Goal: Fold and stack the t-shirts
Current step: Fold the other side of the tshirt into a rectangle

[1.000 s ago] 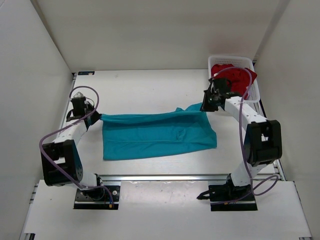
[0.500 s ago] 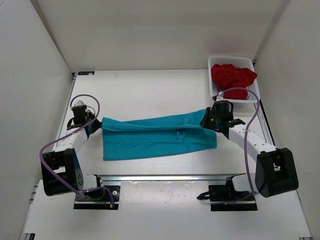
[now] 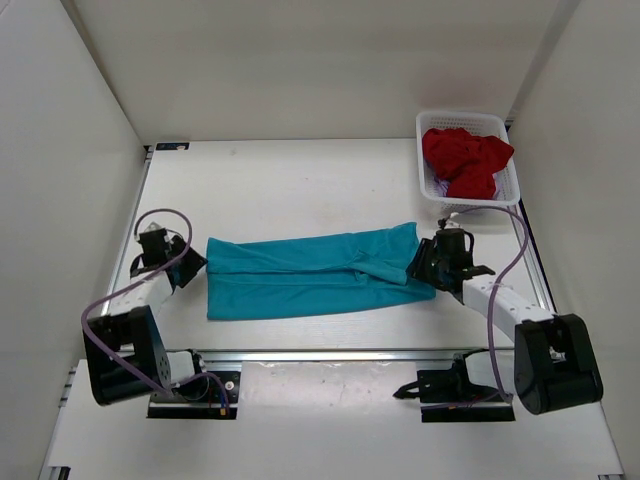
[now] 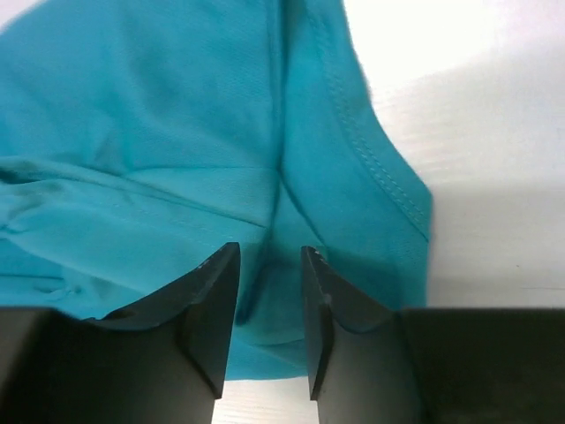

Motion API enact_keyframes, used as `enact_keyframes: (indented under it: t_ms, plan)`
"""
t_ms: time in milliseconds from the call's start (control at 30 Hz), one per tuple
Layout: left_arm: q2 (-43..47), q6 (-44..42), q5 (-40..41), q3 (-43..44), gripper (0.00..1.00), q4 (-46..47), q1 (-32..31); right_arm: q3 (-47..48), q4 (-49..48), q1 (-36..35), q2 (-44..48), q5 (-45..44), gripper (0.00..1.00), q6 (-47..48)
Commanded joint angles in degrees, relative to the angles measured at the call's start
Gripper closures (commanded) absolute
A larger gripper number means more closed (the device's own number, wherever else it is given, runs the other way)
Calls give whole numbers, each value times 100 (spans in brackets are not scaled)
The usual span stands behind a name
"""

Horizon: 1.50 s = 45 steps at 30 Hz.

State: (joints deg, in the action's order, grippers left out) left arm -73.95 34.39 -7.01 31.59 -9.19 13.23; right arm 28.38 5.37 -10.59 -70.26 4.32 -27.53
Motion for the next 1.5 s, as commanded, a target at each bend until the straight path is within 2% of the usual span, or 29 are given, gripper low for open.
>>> enact_keyframes:
  t_ms: [0, 67, 133, 200, 233, 300, 367, 433, 533, 600, 767, 800, 933, 1000, 1133, 1233, 1333, 1467]
  plan:
    - [845, 147, 22, -31, 44, 137, 66, 264, -220, -293, 512, -396, 67, 19]
    - [1197, 199, 294, -65, 49, 154, -205, 421, -229, -495, 566, -606, 75, 107]
    - [1610, 217, 586, -170, 54, 286, -531, 755, -291, -707, 269, -503, 91, 352]
    - [1752, 278, 822, -276, 57, 505, -979, 1254, -273, -900, -337, -57, 95, 572]
    - [1727, 287, 806, -303, 58, 584, -1050, 1571, -273, -910, -774, 103, 94, 712]
    - [1543, 279, 841, -276, 59, 655, -1444, 2019, -194, -945, -1383, 473, 86, 801]
    - [1244, 287, 754, -189, 61, 795, -1595, 2355, -317, -1059, -2024, 544, 69, 951]
    - [815, 410, 492, -215, 63, 1075, -1640, 2855, -107, -1164, -2395, 885, 65, 1082]
    - [488, 612, 113, -434, 66, 1427, -1631, 3217, 78, -1366, -2861, 668, 62, 1153]
    - [487, 604, 155, -522, 68, 1516, -1779, 3253, 105, -1472, -3020, 623, 62, 1179]
    - [680, 577, 314, -795, 67, 1684, -2114, 2832, -9, -1656, -2774, 658, 63, 1092]
    - [733, 577, 331, -830, 67, 1719, -2158, 2735, 52, -1683, -2687, 623, 65, 1048]
    - [847, 604, 261, -909, 67, 1771, -2202, 2515, 315, -1876, -2397, 430, 90, 1030]
    - [891, 612, 252, -971, 67, 1763, -2168, 2383, 500, -2025, -2238, 185, 95, 925]
    - [970, 648, 200, -971, 67, 1824, -2220, 1944, 570, -2359, -1685, 43, 95, 583]
    - [997, 700, 182, -997, 67, 1851, -2246, 1637, 431, -2588, -1447, 323, 94, 258]
    - [970, 727, 121, -988, 66, 1886, -2202, 1452, 282, -2798, -1368, 666, 79, -85]
    - [1005, 744, 59, -901, 66, 1842, -2185, 1591, 140, -2870, -1324, 1614, 73, -148]
